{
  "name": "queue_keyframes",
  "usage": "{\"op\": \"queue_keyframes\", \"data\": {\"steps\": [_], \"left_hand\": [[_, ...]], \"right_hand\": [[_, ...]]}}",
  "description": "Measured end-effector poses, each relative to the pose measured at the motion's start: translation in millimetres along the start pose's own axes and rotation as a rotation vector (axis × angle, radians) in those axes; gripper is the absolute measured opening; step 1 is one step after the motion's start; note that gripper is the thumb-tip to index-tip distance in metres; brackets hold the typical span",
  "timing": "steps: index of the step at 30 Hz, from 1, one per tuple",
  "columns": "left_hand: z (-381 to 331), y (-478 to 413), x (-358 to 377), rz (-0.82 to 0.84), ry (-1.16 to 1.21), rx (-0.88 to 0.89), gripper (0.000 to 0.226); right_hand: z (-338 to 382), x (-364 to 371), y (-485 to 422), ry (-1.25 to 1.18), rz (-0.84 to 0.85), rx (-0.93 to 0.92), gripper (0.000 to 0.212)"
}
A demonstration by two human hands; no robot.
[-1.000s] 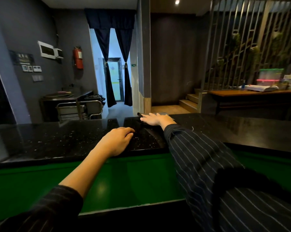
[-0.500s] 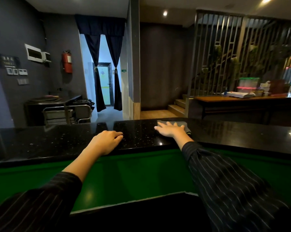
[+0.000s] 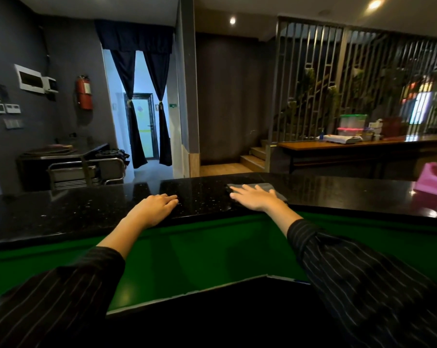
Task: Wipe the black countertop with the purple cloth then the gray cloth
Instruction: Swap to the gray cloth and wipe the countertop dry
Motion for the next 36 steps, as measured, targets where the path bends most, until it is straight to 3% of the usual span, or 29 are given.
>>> {"op": "queue_keyframes", "data": {"steps": [11,15,19,23,30,36], "left_hand": [[15.7,-28.2,18.0,0.031,-0.125,0.048,0.053],[17.5,-32.6,22.7,0.034,-0.161,0.047,0.052],[16.5,-33.9,20.7,0.011,-0.149,0.033,0.050],[10.2,-28.6,12.8,-0.025,-0.104,0.022,0.048],[-0.9,-13.9,2.3,-0.035,-0.077,-0.033,0.045],[1.2,14.8,-23.0,-0.282,-0.061,-0.116,0.044]], "right_hand": [[-20.9,-12.4,-100.3,0.002,0.048,0.063,0.066],[-23.7,-13.4,-146.1,0.006,0.077,0.060,0.092],[-22.2,-19.0,-179.9,0.017,0.056,0.122,0.072],[2.4,-18.0,-175.2,0.033,0.057,0.091,0.074],[108.5,9.4,-109.8,0.069,0.087,-0.164,0.066],[161.0,28.2,-45.5,0.106,0.059,-0.320,0.059]]}}
Point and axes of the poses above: each hand's wrist, its own y-axis away from the middle knuckle, its own x-axis out of the palm, z = x × y, the point moved 10 cm from there along -y, towards the middle knuckle
